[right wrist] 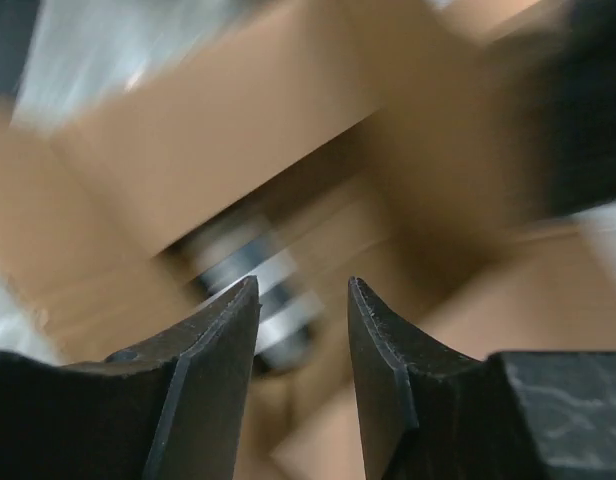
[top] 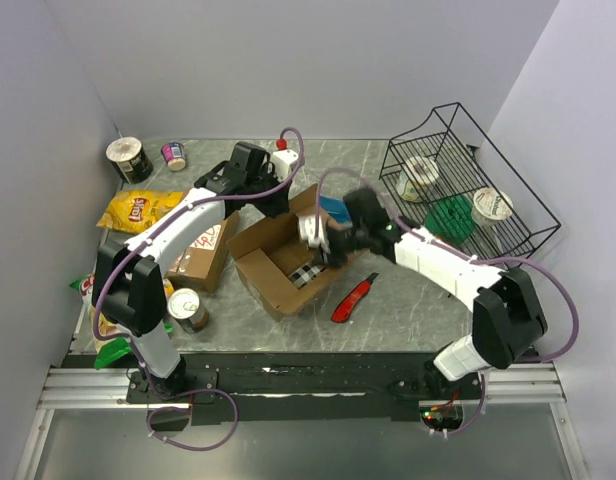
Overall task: Unpack the express box
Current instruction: Place the product at the center of the board, then pick up the product from the express box.
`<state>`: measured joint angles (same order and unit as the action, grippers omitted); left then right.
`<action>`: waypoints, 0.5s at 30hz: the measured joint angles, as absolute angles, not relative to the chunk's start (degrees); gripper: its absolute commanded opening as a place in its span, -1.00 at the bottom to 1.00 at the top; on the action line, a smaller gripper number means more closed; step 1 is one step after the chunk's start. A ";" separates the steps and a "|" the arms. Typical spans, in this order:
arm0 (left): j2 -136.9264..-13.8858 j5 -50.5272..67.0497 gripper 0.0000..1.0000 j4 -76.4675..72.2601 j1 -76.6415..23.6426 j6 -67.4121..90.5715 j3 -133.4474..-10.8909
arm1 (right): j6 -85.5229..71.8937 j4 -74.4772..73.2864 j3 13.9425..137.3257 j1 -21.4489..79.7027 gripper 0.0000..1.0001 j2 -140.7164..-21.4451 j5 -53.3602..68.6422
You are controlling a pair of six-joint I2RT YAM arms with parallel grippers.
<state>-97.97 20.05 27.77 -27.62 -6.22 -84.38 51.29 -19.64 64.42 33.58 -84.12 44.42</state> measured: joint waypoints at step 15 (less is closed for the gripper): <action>-92.53 32.16 -0.98 28.47 -27.94 -2.13 -86.26 | 71.26 -23.11 55.44 39.05 0.44 -84.64 39.90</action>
